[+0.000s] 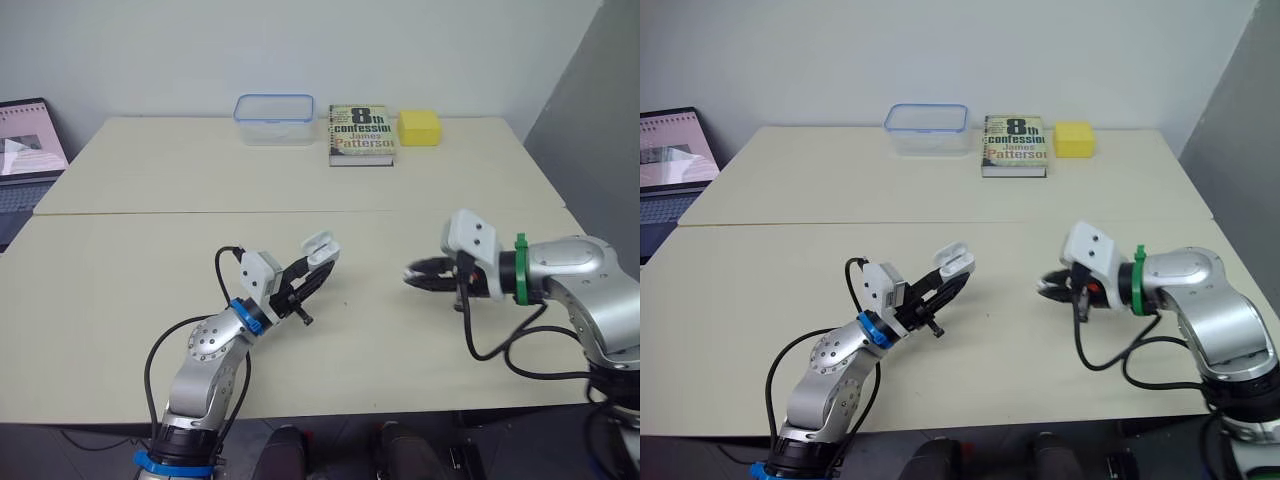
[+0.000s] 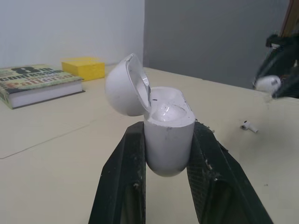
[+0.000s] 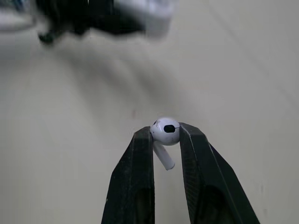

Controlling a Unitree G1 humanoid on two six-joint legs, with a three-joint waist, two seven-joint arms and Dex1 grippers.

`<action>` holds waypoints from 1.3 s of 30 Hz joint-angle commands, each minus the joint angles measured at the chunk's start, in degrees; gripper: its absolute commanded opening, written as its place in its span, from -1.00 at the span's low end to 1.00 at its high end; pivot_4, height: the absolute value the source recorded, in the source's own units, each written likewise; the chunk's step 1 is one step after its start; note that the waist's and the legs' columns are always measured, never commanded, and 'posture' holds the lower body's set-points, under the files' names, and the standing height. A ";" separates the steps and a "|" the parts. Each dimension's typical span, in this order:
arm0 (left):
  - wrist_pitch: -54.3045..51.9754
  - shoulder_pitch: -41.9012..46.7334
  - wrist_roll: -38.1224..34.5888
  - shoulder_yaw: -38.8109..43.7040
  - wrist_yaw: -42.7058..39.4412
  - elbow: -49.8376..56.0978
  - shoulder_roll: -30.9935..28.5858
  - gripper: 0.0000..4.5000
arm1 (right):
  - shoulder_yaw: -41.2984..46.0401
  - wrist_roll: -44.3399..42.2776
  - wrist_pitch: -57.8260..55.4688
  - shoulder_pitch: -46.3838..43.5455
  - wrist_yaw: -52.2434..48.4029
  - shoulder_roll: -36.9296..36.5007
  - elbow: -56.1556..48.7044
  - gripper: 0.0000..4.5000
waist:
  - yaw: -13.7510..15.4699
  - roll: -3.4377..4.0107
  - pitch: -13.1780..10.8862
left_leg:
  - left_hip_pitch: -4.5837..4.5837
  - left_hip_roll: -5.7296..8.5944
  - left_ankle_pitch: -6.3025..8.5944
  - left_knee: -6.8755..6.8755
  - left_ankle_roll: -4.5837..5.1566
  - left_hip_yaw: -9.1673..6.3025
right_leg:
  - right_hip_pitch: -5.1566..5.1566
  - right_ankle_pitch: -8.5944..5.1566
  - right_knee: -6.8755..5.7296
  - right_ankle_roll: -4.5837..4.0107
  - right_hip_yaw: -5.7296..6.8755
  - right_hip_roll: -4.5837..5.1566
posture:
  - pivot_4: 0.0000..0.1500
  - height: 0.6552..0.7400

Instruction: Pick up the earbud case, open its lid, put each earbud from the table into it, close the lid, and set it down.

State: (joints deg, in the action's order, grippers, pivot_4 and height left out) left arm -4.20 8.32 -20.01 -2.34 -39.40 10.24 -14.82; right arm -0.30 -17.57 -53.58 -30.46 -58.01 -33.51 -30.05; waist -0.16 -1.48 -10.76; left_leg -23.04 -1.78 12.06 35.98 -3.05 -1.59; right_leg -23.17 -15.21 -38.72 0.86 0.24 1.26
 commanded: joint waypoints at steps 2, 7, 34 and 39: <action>2.16 1.09 0.37 -1.10 0.49 0.80 1.43 -0.64 | 0.91 -4.77 4.94 1.20 10.56 12.75 -3.62 -0.82 | -0.04 0.01 0.00 | -0.01 0.00 0.00 -0.02 0.00 -0.01 | -0.02 0.00 -0.03 0.00 0.00 0.00 | 1.00 1.00; 2.76 1.94 1.08 -1.38 1.12 0.42 2.04 -0.64 | -2.47 -6.17 6.45 2.75 20.87 25.40 -2.63 -0.82 | -0.11 0.00 0.00 | 0.01 0.01 0.00 0.02 0.00 0.01 | -0.01 0.00 -0.09 0.00 -0.03 0.01 | 1.00 1.00; 3.15 2.96 0.90 -1.39 2.19 0.58 1.94 -0.64 | -12.67 -1.67 20.52 7.95 29.71 27.44 6.41 -0.82 | -0.31 0.01 0.00 | 0.02 -0.01 0.00 -0.02 0.01 -0.02 | -0.03 0.00 -0.09 -0.01 0.00 -0.01 | 1.00 1.00; 3.13 2.98 0.88 -1.47 2.40 0.77 1.97 -0.64 | -13.99 -0.78 21.73 8.39 30.33 27.63 7.42 -0.82 | -0.31 0.01 0.00 | 0.01 -0.01 0.00 -0.03 0.01 -0.02 | -0.04 0.00 -0.08 -0.01 0.00 -0.01 | 1.00 1.00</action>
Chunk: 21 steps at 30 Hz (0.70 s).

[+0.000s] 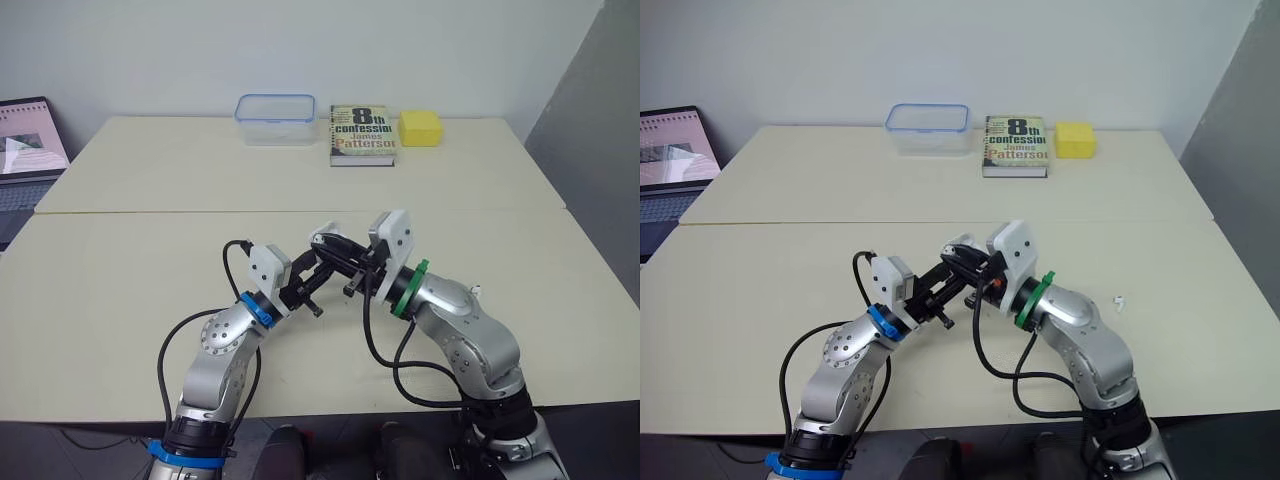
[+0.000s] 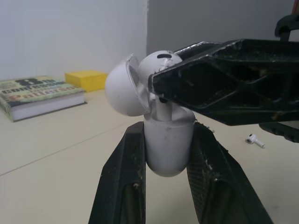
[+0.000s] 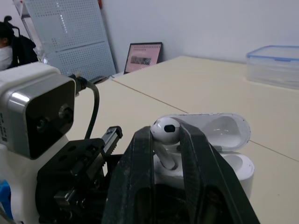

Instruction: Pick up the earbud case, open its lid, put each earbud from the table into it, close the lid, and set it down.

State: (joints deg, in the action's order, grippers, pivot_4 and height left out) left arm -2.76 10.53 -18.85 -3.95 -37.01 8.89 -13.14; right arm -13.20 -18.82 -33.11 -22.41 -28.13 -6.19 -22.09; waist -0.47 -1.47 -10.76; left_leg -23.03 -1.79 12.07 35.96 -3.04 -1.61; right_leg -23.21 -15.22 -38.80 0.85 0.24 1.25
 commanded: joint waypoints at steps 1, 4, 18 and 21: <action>1.70 0.77 -0.30 0.15 0.07 2.14 0.32 -0.64 | -1.37 0.62 1.36 0.53 0.52 0.24 -0.49 -0.82 | 0.00 0.00 0.00 | 0.00 0.00 0.00 -0.01 0.00 0.00 | 0.00 0.00 0.00 0.00 0.00 0.00 | 1.00 1.00; 1.68 0.75 -0.33 0.12 0.21 2.30 0.35 -0.64 | -2.11 0.83 0.91 1.09 0.65 -0.20 -0.64 -0.82 | 0.00 0.00 0.00 | 0.00 0.00 0.00 -0.01 0.00 0.00 | 0.00 0.00 0.01 0.00 0.00 0.00 | 1.00 1.00; 1.47 0.50 -0.25 0.04 0.35 2.77 0.22 -0.64 | -1.69 2.69 1.52 1.42 3.36 -1.34 -2.78 0.74 | 0.00 0.00 0.00 | -0.01 0.00 0.00 -0.01 0.00 0.01 | 0.00 0.00 0.04 0.00 0.00 0.00 | 1.00 1.00; 1.41 0.55 -0.15 0.04 0.44 2.56 0.33 -0.64 | -1.15 2.04 0.90 1.57 3.40 -2.26 -4.19 1.00 | 0.01 0.00 0.00 | -0.01 0.00 0.00 -0.02 0.00 0.00 | 0.00 0.00 0.05 0.00 0.00 0.00 | 1.00 1.00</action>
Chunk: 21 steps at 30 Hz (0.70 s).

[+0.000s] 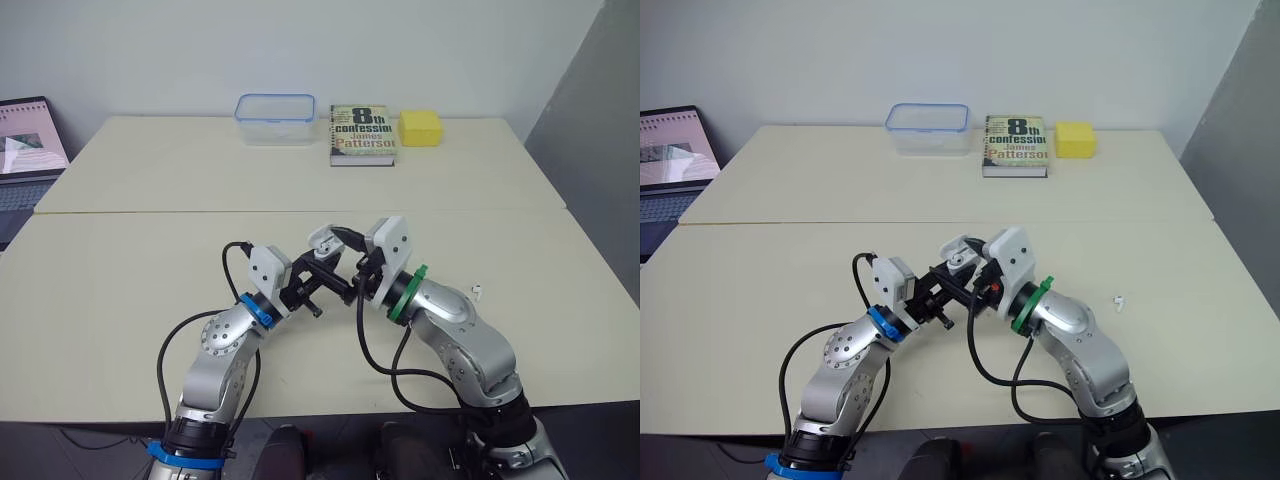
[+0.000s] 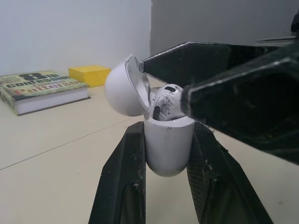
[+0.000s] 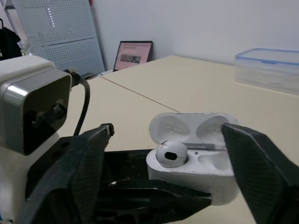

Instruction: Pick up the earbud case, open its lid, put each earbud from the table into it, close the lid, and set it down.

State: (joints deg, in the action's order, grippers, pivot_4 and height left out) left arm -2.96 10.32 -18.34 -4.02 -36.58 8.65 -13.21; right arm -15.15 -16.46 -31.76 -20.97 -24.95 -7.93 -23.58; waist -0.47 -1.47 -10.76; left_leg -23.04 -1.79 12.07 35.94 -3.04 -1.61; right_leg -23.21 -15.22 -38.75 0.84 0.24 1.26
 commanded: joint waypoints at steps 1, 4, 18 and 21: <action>1.61 0.77 -0.62 0.11 0.05 2.73 0.44 -0.64 | 0.97 -0.52 -0.65 0.22 0.20 -0.85 -3.13 1.00 | 0.01 0.00 0.00 | 0.00 0.00 0.00 -0.01 0.00 0.00 | 0.00 0.00 0.00 0.00 0.00 0.00 | 1.00 1.00; 1.62 0.86 -0.52 0.27 0.16 2.28 0.52 -0.64 | 3.72 -3.06 -2.69 0.89 -1.02 -3.56 -6.86 1.00 | 0.03 0.00 0.00 | 0.00 0.00 0.00 -0.01 0.00 0.00 | 0.00 0.00 0.01 0.00 0.00 0.00 | 1.00 1.00; 3.00 1.17 -0.61 1.20 -0.44 -0.16 0.51 -0.64 | 41.08 -15.31 -9.36 22.84 -20.85 -39.40 -12.22 1.00 | 0.62 0.01 0.00 | -0.33 0.04 0.03 0.01 0.06 -0.15 | -0.03 0.01 0.37 0.02 0.21 0.02 | 1.00 1.00; 3.27 1.07 -0.65 1.47 -0.90 -0.64 0.08 -0.64 | 47.90 -13.18 -6.35 31.52 -24.53 -42.30 -8.32 1.00 | 0.65 0.03 0.01 | -0.38 0.03 0.05 0.01 0.08 -0.18 | 0.03 0.08 0.63 0.09 0.26 0.01 | 1.00 1.00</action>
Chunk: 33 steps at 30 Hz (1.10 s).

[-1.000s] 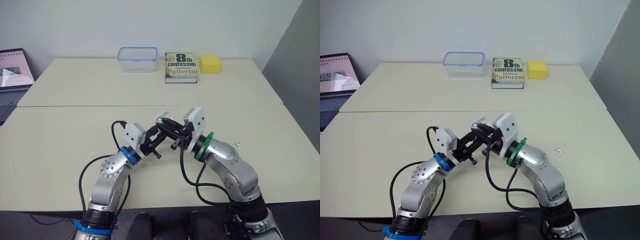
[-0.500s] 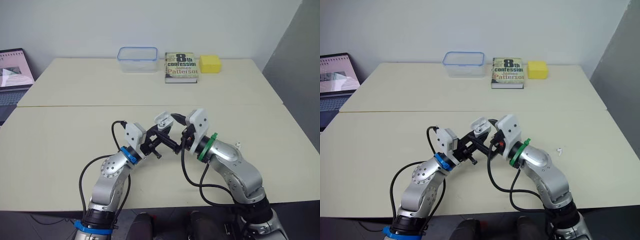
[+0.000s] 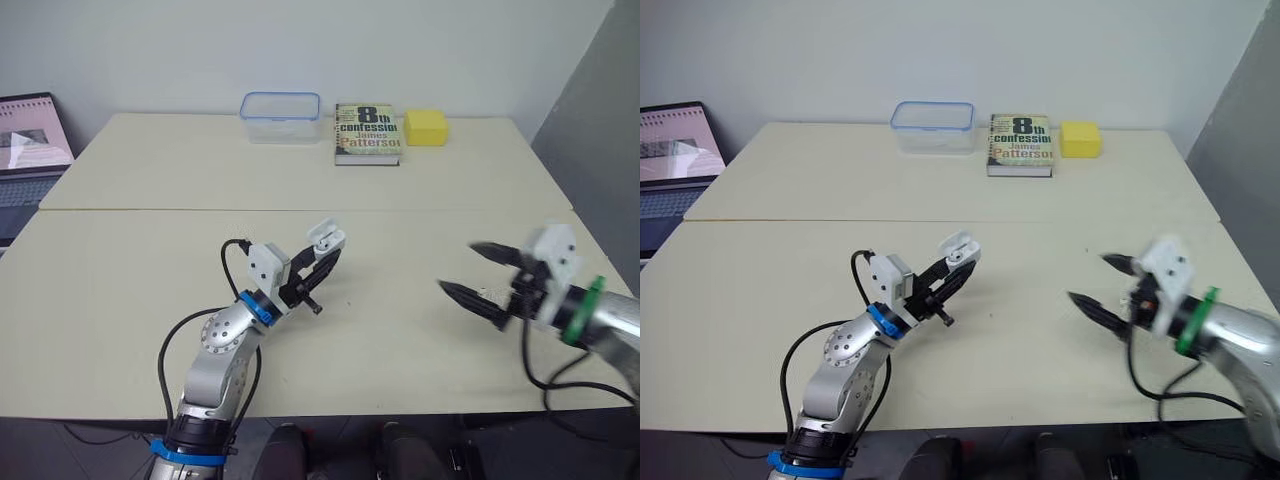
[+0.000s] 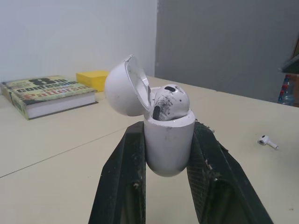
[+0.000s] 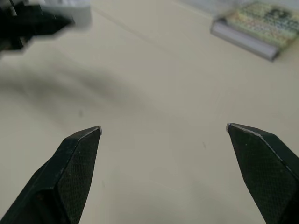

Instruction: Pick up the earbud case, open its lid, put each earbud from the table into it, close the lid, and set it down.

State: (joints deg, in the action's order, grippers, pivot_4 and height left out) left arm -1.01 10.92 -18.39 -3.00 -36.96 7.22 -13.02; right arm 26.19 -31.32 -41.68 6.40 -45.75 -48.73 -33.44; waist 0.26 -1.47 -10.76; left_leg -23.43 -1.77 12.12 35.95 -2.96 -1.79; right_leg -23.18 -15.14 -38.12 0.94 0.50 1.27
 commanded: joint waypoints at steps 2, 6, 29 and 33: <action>1.55 0.44 -0.61 0.52 -0.79 0.41 -0.34 -0.64 | 8.71 2.89 5.57 7.64 -5.11 -1.99 3.11 1.00 | -0.34 0.04 0.02 | -0.03 0.02 0.02 0.02 0.02 0.09 | -0.01 0.05 0.08 0.07 -0.10 0.01 | 1.00 1.00; 1.74 0.66 -0.49 0.40 -1.03 0.00 -0.45 -0.64 | 10.49 4.38 6.87 10.90 -3.73 -0.51 4.78 1.00 | -0.47 0.05 0.03 | -0.01 0.01 0.02 0.04 0.03 0.12 | -0.01 0.11 0.10 0.15 -0.14 0.00 | 1.00 1.00; 0.77 0.53 0.04 -0.24 -1.10 0.64 -0.54 -0.64 | -16.36 21.31 3.33 -10.84 33.62 24.22 16.40 1.00 | -0.41 0.13 0.09 | -0.12 0.08 0.01 0.06 0.03 0.09 | -0.06 0.19 0.10 0.21 -0.25 -0.01 | 1.00 1.00; 0.73 -0.15 0.08 -0.33 -0.98 1.10 -0.73 -0.64 | -17.17 22.14 1.06 -10.13 36.04 26.92 15.75 1.00 | -0.41 0.13 0.09 | -0.11 0.06 0.01 0.08 0.03 0.10 | -0.05 0.20 0.09 0.22 -0.27 -0.02 | 1.00 1.00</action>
State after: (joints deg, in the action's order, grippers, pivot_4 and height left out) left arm -0.85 10.82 -17.97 -3.48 -38.07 6.11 -13.67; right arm 9.39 -10.06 -39.43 -4.04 -10.93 -22.22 -17.08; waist -0.15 -1.34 -10.67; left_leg -23.52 -1.71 12.13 36.04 -2.93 -1.68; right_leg -23.21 -14.94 -38.04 1.16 0.22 1.25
